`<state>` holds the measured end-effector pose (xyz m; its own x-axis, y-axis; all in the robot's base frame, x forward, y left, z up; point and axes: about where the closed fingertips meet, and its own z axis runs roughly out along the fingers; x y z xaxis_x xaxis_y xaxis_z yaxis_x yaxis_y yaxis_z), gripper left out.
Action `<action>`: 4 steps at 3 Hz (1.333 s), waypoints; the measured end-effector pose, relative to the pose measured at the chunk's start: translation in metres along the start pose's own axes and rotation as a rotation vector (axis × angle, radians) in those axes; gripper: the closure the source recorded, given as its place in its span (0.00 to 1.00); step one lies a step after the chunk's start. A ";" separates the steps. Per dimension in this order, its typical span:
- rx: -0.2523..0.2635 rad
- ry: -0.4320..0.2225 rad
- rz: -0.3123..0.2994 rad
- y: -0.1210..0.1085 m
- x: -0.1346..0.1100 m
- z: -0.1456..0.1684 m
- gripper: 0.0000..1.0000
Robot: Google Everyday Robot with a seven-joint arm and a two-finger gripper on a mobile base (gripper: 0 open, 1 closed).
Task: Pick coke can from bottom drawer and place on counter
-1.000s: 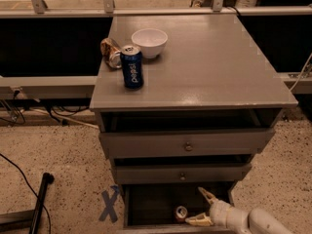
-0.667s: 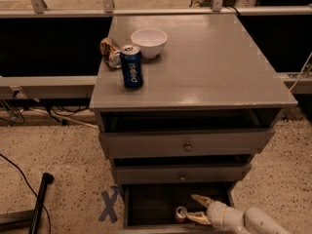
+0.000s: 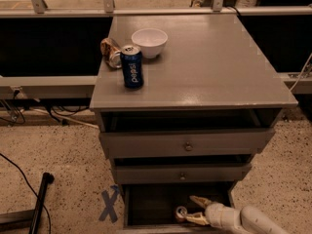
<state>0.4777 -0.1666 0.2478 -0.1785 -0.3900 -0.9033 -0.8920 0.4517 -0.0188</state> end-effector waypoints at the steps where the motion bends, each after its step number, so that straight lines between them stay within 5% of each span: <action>1: -0.039 0.010 0.004 0.005 0.009 0.008 0.34; 4: -0.143 -0.001 0.023 0.014 0.025 0.036 0.38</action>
Offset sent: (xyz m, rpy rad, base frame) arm -0.0065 0.0084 -0.0234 -0.0055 0.0471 0.0756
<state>0.4756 -0.1407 0.2097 -0.1995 -0.3801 -0.9032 -0.9376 0.3420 0.0632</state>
